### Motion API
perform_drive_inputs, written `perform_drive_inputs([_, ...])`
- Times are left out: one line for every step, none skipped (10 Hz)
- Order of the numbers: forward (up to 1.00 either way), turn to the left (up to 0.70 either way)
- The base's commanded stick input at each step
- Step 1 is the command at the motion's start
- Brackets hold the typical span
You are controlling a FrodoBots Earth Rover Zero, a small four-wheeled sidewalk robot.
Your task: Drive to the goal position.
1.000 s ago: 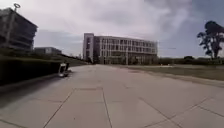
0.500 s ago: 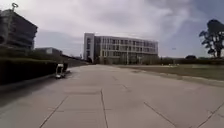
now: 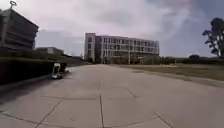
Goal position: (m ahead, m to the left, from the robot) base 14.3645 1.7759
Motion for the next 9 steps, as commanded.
perform_drive_inputs([0.75, 0.00])
perform_drive_inputs([0.85, 0.00])
perform_drive_inputs([0.85, 0.00])
perform_drive_inputs([0.85, 0.00])
perform_drive_inputs([0.85, 0.00])
perform_drive_inputs([0.85, 0.00])
perform_drive_inputs([0.85, 0.00])
perform_drive_inputs([0.85, 0.00])
perform_drive_inputs([0.85, 0.00])
